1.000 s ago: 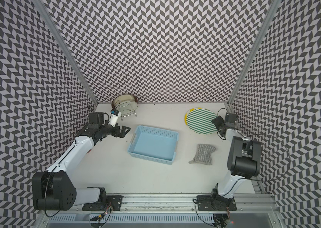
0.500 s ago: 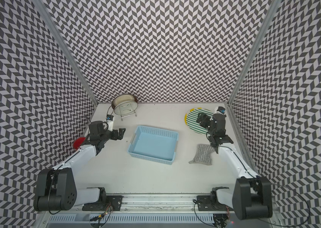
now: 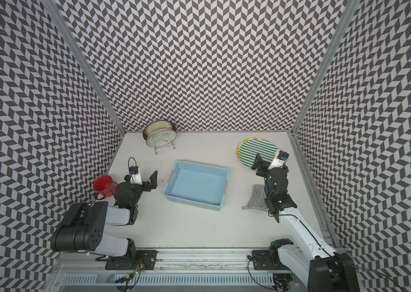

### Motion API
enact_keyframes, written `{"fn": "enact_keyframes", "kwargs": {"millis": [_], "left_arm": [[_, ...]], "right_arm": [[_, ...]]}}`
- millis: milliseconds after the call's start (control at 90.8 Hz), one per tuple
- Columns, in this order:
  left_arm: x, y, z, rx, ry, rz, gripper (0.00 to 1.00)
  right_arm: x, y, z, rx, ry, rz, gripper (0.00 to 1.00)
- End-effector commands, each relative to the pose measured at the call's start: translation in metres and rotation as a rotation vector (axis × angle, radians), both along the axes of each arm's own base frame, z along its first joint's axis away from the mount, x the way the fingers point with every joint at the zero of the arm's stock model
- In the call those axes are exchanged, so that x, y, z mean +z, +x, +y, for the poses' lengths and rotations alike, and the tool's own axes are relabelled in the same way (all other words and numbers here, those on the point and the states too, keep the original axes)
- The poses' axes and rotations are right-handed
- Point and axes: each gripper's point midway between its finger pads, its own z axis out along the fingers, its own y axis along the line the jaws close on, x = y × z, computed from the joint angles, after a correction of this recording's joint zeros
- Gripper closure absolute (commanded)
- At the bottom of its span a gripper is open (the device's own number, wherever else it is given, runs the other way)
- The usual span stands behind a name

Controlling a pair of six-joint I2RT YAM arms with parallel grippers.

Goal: Wipe the wet plate dry
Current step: Reset both arms

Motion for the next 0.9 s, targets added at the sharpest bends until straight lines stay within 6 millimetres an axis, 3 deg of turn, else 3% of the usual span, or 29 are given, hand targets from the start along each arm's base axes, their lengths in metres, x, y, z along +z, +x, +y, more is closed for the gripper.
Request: {"fn": "enact_keyframes", "kwargs": {"millis": [0,44,231,386,551,694,892], "left_arm": [[0.032,0.013,0.01,0.055,-0.028,-0.107,0.0],[0.023,0.018,0.011,0.07,-0.016,-0.069,0.0],[0.025,0.019,0.007,0.064,-0.002,-0.078,0.0],[0.024,0.019,0.006,0.065,-0.001,-0.07,0.0],[0.025,0.019,0.006,0.066,0.0,-0.074,0.0],[0.025,0.019,0.006,0.067,0.001,-0.074,0.0],[0.024,0.019,0.006,0.067,0.0,-0.072,0.0]], "right_arm": [[0.01,-0.002,-0.009,-0.048,-0.1,-0.085,0.0],[0.0,0.001,-0.012,-0.066,-0.135,-0.052,0.0],[-0.039,0.013,-0.003,-0.015,-0.218,-0.013,0.0],[-0.066,0.018,-0.008,-0.04,-0.287,0.018,0.0],[-0.059,0.018,-0.021,-0.093,-0.308,-0.047,0.0],[-0.078,0.021,-0.031,-0.089,-0.257,-0.054,0.0],[-0.078,0.021,-0.031,-0.082,-0.252,-0.056,0.0]]}}
